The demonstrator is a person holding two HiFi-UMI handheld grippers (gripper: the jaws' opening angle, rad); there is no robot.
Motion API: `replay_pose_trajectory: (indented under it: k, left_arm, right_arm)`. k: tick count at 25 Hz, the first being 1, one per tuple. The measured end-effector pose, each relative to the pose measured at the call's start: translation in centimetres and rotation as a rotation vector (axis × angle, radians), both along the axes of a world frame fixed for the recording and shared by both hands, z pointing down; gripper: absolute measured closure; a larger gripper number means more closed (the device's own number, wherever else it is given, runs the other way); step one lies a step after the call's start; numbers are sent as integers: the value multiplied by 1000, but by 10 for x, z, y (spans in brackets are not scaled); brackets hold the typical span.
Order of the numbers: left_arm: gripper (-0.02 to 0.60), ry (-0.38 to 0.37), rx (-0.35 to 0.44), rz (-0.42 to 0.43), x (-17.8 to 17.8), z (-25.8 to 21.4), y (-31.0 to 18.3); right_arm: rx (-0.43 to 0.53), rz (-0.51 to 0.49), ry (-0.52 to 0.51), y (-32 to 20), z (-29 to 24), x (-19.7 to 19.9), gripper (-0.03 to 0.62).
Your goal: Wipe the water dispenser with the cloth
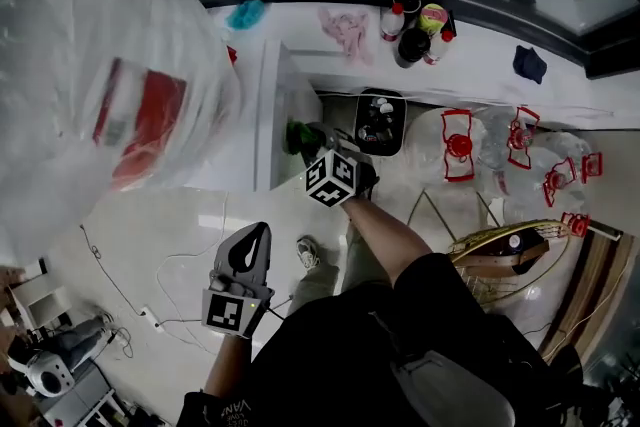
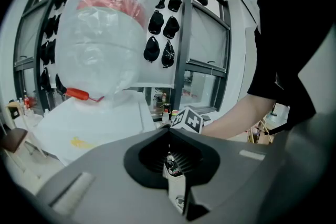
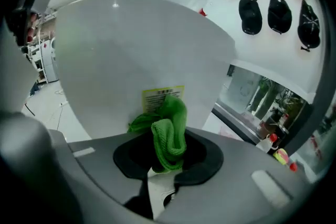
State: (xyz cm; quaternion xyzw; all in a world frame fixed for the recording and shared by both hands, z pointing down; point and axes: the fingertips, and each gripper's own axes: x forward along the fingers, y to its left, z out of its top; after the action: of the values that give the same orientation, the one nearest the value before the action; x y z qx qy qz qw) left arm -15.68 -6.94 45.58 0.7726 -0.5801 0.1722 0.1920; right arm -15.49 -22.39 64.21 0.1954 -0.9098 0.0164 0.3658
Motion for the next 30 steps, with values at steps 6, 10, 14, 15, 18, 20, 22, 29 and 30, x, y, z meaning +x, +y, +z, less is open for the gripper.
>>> replay_pose_trajectory:
  k: [6,10,14,15,18,20,22,29,30]
  left_arm:
    - [580,14,-9,-50,0,8,-12]
    - [580,35,-5,-73,-1,12,-17]
    - [580,38,9,-72,-2,10,-19]
    - [580,37,9,-68,-2,10,-19]
    - [580,32,15,-56,-2,7,-18]
    - [580,32,18,-43,-3,7,-16]
    - [580,34,23,-23,-2,7,-15]
    - [580,37,42,68,4,3,-10]
    - [580,36,45,82,7,2,-10]
  right_arm:
    - [67,-8,50,-82,3,-14,503]
    - [106,29,78,-131,-1,-21,503]
    - [135,55,105,-156,-5,-23,503]
    - [141,61,109,-160,-6,-22,503]
    - [154,89,120,-164,-7,-12,503]
    - [156,119,110,-160,-9,0,502]
    - [155,140,89,-148,-12,13,503]
    - [93,148,30,-44,-5,51,503]
    - [77,139,24,-25,-2,54,503]
